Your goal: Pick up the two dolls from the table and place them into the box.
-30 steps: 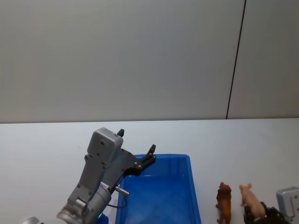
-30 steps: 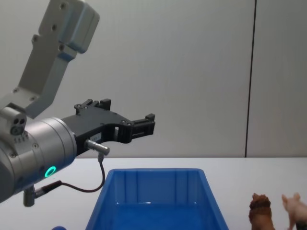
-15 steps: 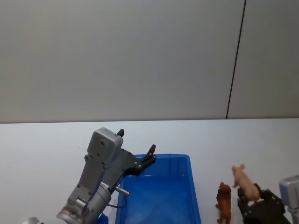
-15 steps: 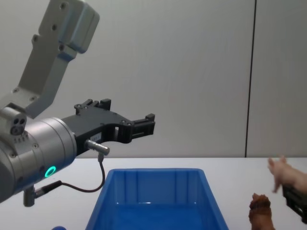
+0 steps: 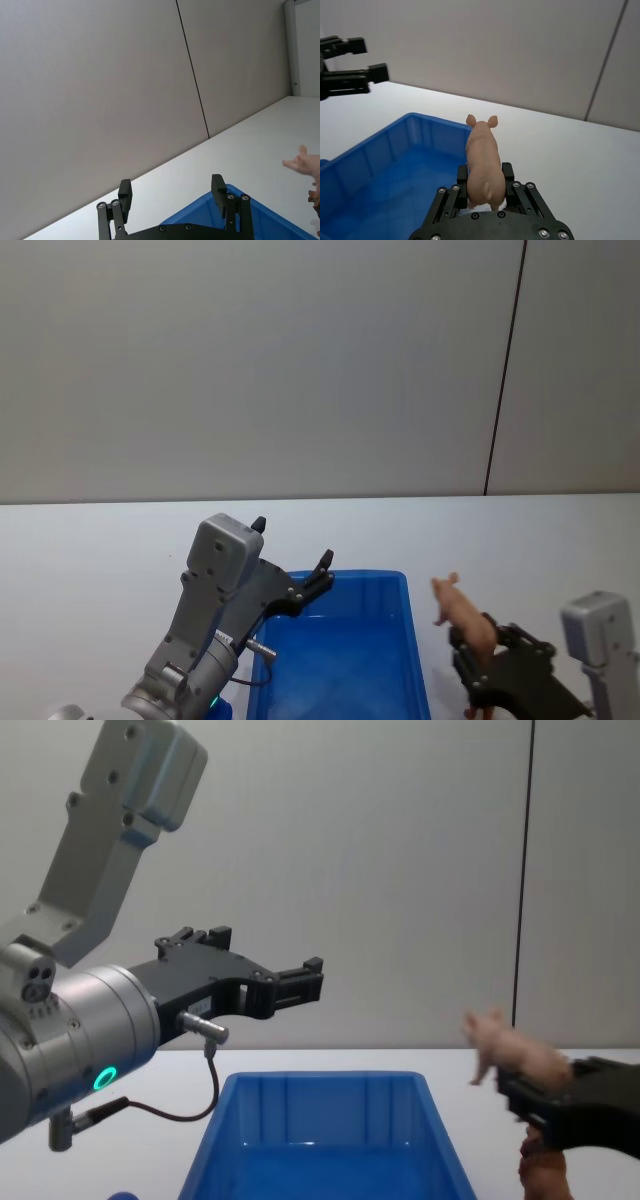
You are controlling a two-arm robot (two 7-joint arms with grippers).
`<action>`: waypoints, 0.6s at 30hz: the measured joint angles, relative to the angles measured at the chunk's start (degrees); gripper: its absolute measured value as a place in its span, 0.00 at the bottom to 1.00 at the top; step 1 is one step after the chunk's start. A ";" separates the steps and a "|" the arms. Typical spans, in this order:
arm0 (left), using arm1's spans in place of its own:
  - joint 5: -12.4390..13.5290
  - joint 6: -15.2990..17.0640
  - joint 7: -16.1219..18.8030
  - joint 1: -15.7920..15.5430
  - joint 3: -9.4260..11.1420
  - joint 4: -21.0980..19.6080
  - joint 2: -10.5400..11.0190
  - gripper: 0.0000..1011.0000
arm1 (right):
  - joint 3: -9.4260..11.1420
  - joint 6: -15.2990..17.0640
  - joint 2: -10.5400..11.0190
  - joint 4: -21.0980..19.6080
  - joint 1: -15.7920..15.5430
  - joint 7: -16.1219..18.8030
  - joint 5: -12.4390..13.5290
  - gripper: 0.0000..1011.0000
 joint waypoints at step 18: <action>0.00 0.00 0.00 0.00 0.00 0.00 0.00 0.99 | -3.03 4.50 -5.47 8.33 8.06 12.30 -1.15 0.45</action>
